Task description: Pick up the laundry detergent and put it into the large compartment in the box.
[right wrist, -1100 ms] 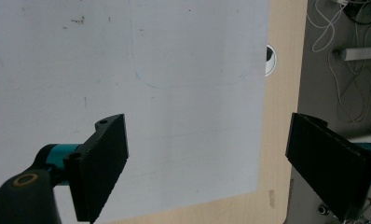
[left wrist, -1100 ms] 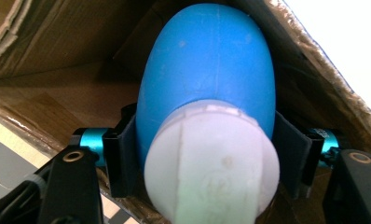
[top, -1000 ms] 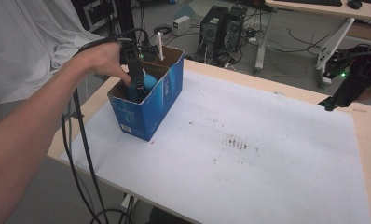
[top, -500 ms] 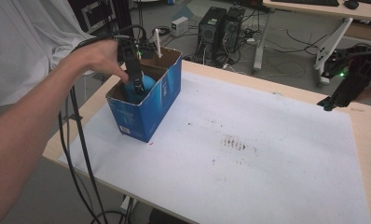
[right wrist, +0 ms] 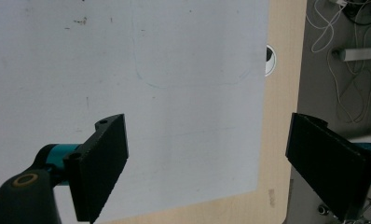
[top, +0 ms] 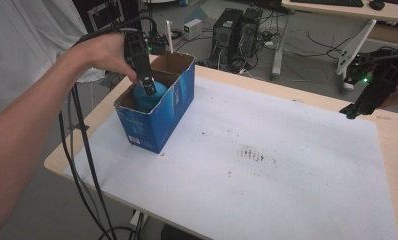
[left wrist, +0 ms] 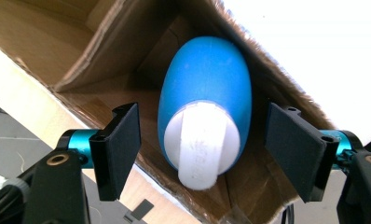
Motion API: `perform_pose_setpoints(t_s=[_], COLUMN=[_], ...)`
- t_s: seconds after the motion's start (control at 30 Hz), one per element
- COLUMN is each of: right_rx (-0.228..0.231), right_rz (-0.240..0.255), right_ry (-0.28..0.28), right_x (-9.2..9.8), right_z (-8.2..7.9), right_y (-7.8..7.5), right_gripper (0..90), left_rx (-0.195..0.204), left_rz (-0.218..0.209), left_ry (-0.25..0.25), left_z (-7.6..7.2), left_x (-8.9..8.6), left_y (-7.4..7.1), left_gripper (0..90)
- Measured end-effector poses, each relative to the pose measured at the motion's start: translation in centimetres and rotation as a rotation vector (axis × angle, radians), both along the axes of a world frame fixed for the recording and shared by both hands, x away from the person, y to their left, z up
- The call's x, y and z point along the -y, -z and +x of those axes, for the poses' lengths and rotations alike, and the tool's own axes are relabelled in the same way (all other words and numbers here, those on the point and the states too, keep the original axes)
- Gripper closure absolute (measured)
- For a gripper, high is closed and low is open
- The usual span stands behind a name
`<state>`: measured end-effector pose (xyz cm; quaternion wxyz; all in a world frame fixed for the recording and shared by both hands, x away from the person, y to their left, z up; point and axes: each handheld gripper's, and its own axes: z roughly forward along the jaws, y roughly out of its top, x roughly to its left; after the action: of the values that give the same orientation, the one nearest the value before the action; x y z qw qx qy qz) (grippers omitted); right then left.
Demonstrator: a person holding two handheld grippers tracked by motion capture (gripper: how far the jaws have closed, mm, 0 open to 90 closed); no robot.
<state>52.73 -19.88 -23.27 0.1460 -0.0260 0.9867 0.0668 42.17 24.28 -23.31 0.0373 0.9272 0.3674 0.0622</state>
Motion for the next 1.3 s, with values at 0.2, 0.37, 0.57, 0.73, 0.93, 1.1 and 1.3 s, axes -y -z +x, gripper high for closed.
perform_pose_setpoints(t_s=[0.2, 0.37, 0.57, 0.73, 0.93, 1.1, 1.3], right_rx=[0.002, 0.0, -0.004, -0.003, -0.004, -0.007, -0.004], right_rz=[0.0, -0.003, -0.006, -0.005, -0.003, -0.004, -0.004], right_ry=[0.001, 0.002, 0.005, 0.002, 0.009, 0.013, 0.01], right_x=[-0.1, -0.1, -0.1, -0.2, -0.3, -0.3, -0.3], right_z=[0.0, -0.1, -0.1, -0.2, -0.3, -0.3, -0.3], right_y=[-0.1, 0.0, 0.0, -0.1, -0.2, -0.1, -0.2], right_gripper=[12.1, 12.1, 12.1, 12.1, 12.1, 12.1, 12.1], left_rx=[0.039, 0.081, 0.117, 0.12, 0.111, 0.116, 0.112], left_rz=[0.009, 0.008, 0.0, 0.003, -0.009, -0.01, 0.013], left_ry=[0.065, 0.108, 0.193, 0.26, 0.337, 0.395, 0.449], left_z=[-0.3, -0.6, -0.9, -1.1, -1.4, -1.4, -1.3], left_x=[2.3, 4.2, 7.0, 9.4, 12.1, 14.4, 16.7], left_y=[-2.0, -3.4, -4.9, -5.4, -5.6, -5.6, -4.7], left_gripper=[27.3, 24.4, 17.5, 17.4, 17.5, 17.5, 17.5])
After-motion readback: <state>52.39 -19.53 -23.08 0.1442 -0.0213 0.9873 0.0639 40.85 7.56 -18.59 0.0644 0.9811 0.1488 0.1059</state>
